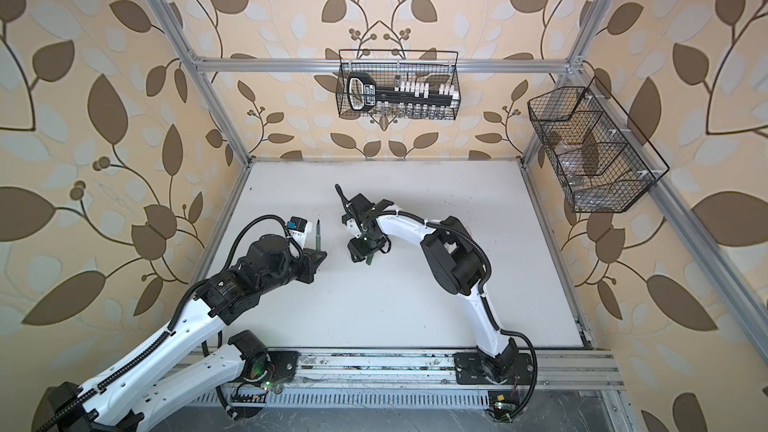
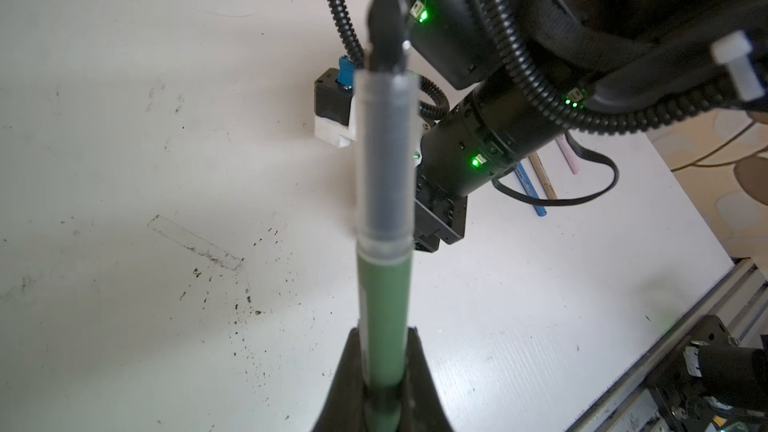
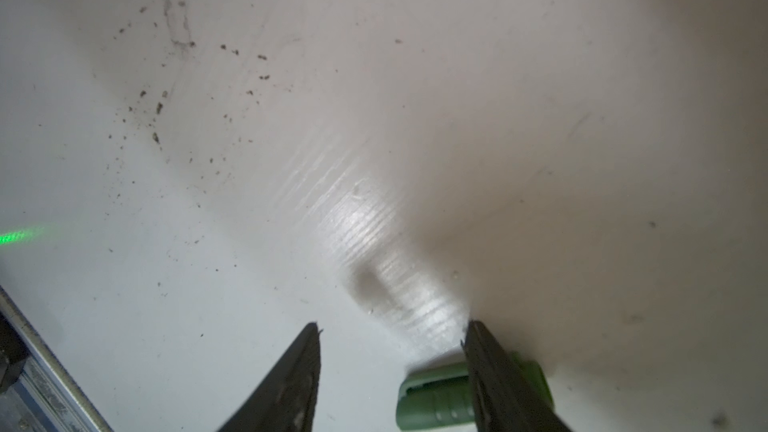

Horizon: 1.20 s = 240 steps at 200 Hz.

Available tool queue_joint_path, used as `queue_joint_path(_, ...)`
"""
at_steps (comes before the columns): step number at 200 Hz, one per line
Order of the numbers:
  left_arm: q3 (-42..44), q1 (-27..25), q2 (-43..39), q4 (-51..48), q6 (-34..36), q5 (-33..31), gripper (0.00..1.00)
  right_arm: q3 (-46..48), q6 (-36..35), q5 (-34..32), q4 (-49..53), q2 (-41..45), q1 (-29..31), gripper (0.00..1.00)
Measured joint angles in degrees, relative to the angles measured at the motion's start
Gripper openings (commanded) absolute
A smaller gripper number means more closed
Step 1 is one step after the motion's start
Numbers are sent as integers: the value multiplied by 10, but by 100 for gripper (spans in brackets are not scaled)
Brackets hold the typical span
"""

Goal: Insert the pens into the pen caps
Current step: 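Close the right gripper on the green cap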

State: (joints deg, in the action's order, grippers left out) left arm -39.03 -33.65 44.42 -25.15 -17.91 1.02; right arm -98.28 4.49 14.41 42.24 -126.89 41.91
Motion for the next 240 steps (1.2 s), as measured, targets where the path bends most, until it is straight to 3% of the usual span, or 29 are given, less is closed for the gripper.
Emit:
queue_joint_path(91, 0, 0, -1, 0, 0, 0, 0, 137, 71, 8, -84, 130, -36, 57)
queue_joint_path(160, 0, 0, -1, 0, 0, 0, 0, 155, 95, 19, -110, 92, -34, 57)
queue_joint_path(240, 0, 0, -3, 0, 0, 0, 0, 70, 94, 68, -122, 19, -8, 57)
